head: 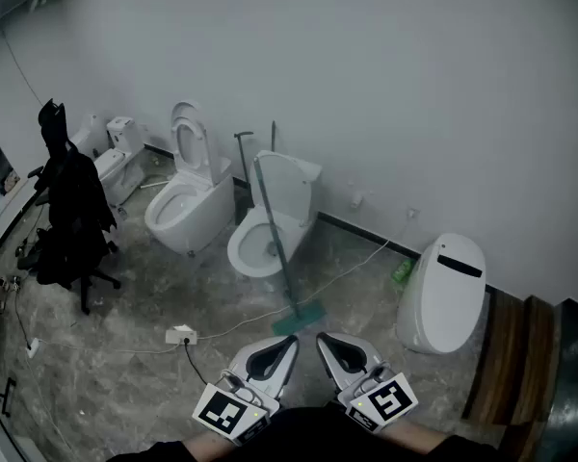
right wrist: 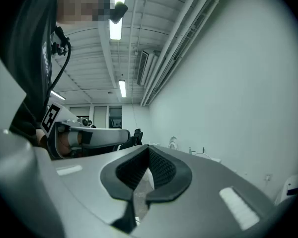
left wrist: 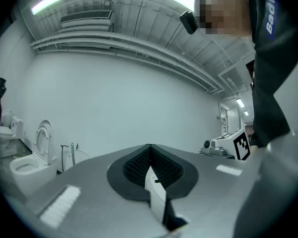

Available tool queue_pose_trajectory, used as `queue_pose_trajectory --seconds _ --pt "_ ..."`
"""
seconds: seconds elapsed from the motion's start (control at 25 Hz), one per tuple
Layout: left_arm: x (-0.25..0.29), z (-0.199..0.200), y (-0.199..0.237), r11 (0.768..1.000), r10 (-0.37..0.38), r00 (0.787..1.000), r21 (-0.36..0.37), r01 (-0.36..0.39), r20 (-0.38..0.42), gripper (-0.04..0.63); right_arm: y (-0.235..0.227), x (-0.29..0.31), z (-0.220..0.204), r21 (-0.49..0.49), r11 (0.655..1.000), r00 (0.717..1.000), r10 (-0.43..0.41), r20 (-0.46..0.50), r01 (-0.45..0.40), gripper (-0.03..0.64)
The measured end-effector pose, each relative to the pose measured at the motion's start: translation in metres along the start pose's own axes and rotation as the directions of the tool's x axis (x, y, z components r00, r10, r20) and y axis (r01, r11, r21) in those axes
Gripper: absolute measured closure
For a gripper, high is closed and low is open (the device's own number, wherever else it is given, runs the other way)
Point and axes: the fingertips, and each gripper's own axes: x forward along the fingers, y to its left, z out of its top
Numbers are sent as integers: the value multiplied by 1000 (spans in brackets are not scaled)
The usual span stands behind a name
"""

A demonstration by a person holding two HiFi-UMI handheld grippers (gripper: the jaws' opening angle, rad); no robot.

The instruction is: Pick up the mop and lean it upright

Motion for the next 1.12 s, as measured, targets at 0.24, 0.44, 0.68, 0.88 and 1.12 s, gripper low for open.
queue_pose_trajectory --seconds 0.24,0.44,0.68,0.88,1.12 --pt "-3 -7 -2 1000 5 1000 9 -5 -7 586 1 -4 -2 1 1000 1000 0 -4 0 615" --pt "-2 -14 -5 1000 15 1000 5 -15 -24 586 -2 -8 -3 18 1000 1000 11 11 -11 614" --pt "9 -17 -8 999 37 999 2 -37 -36 586 -10 -14 1 21 999 999 33 25 -34 613" --pt "26 -21 -18 998 69 996 10 -68 -50 586 -28 -24 1 36 998 998 53 31 -54 612" --pt "43 -40 -30 994 112 991 16 -112 -71 585 -52 -35 -16 78 993 996 90 22 -91 613"
